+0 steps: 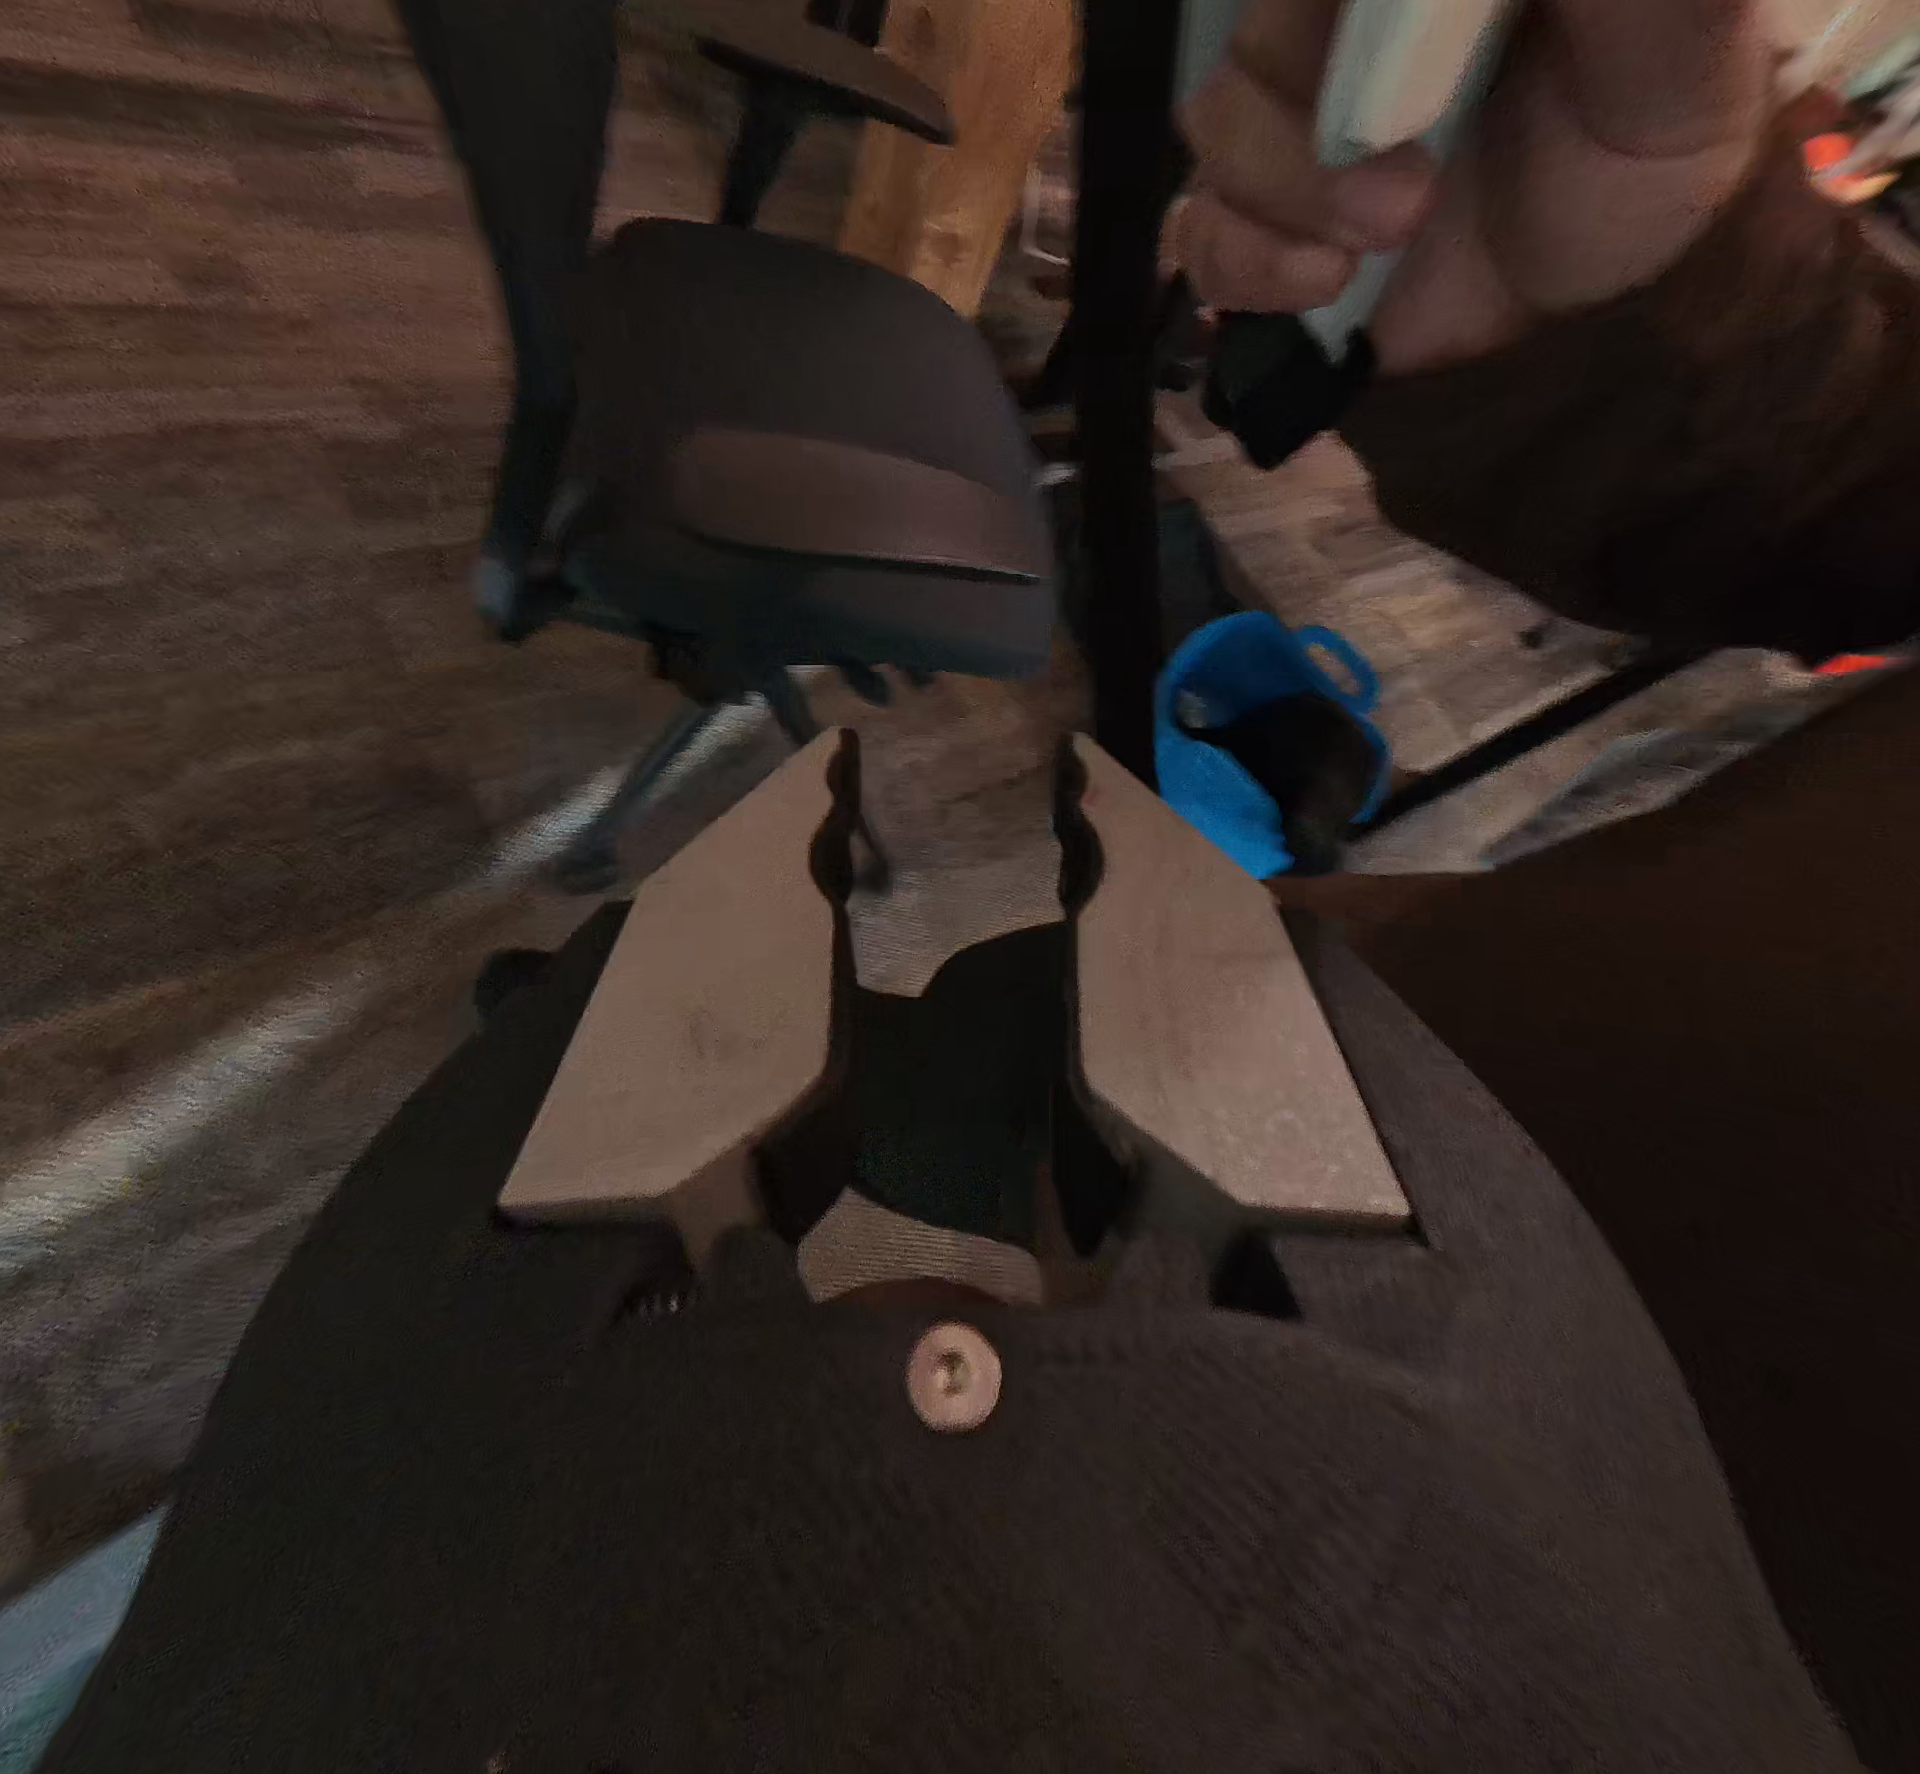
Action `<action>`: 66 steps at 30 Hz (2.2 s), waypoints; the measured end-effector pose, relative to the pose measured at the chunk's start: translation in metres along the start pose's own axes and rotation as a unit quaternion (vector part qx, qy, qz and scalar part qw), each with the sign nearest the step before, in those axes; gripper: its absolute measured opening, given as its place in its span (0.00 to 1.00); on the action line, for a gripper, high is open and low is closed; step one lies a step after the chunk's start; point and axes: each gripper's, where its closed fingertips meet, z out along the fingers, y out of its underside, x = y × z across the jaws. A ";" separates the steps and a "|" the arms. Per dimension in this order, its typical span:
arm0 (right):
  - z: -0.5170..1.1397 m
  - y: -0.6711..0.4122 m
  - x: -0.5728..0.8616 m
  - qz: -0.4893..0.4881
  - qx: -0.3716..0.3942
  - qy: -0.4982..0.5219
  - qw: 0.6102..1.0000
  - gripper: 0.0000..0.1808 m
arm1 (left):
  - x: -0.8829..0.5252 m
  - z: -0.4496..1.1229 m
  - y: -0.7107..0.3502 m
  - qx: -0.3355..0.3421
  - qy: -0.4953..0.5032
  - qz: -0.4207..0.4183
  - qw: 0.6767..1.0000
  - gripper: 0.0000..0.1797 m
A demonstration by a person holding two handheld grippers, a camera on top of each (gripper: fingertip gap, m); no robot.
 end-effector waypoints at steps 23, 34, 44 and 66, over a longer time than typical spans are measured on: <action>0.391 -0.174 0.470 -0.135 -0.120 0.082 0.980 0.00 | -0.652 0.023 -0.131 -0.158 -0.077 -0.045 0.983 0.16; 0.704 -0.188 0.554 -0.160 -0.173 -0.090 0.968 0.00 | -0.867 -0.202 -0.125 -0.137 -0.195 -0.047 0.970 0.16; 1.015 -0.194 0.501 -0.148 -0.182 -0.411 0.881 0.00 | -0.972 -0.398 -0.027 -0.117 -0.389 -0.284 0.869 0.14; 1.441 -0.125 0.094 -0.107 -0.278 -0.613 0.732 0.00 | -1.030 -0.861 0.167 0.101 -0.537 -0.381 0.745 0.16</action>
